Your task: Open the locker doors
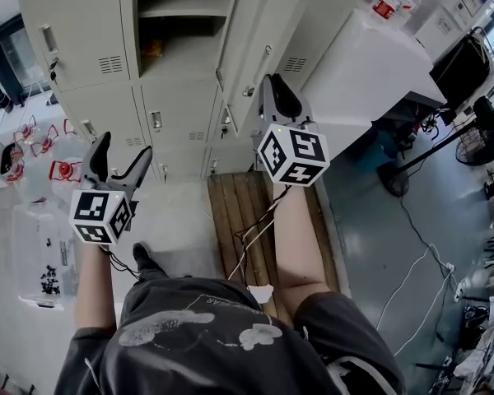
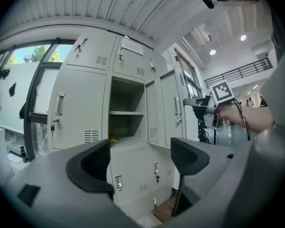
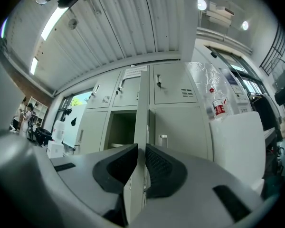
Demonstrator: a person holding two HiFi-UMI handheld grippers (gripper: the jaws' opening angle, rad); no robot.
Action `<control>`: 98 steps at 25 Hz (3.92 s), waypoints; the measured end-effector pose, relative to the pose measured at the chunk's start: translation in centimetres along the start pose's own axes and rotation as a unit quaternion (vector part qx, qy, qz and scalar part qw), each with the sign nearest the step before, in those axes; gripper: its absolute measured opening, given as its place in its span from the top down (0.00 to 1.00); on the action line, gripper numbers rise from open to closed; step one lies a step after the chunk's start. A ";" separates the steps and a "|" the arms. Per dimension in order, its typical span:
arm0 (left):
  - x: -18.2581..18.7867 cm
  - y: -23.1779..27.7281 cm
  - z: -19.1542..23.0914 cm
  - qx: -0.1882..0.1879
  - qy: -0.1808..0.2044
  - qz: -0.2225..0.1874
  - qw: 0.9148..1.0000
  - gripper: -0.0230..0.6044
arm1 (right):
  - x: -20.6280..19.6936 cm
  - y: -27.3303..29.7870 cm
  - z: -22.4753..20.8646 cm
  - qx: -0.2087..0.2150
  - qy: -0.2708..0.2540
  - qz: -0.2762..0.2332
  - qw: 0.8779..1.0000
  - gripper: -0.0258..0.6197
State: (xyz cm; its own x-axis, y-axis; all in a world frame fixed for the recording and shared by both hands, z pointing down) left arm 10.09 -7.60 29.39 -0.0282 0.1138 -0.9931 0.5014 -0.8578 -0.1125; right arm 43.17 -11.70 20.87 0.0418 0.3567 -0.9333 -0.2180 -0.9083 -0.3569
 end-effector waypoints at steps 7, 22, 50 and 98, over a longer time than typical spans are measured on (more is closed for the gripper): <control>0.0 -0.9 -0.6 0.013 0.005 0.006 1.000 0.34 | -0.4 -1.2 -1.1 0.001 0.019 0.000 1.000 0.84; -0.9 -5.2 1.1 0.075 0.011 0.020 0.997 0.34 | -4.2 -3.5 6.8 0.104 0.065 0.039 0.992 0.53; -7.4 -19.7 25.5 0.221 -0.028 0.062 0.973 0.74 | -17.7 5.6 36.6 0.213 0.068 0.164 0.961 0.53; -32.2 -17.3 38.4 0.176 -0.094 0.168 0.965 0.95 | -50.3 20.4 51.7 0.152 0.024 0.246 0.957 0.53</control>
State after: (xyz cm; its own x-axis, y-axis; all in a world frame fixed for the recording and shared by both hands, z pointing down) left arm -30.89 -15.69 62.08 -0.0880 -0.2644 -0.9604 0.1860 -0.9515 0.2449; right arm -13.82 -36.82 62.57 -0.0965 -0.1141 -0.9888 -0.4966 -0.8554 0.1472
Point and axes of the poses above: the fingertips, and each gripper's own axes: y forward along the fingers, z to its left, x out of its top, the point moved 9 cm from there along -y, backward along the fingers, and after that the axes turned 10 degrees about -z, right-handed, at the moved point
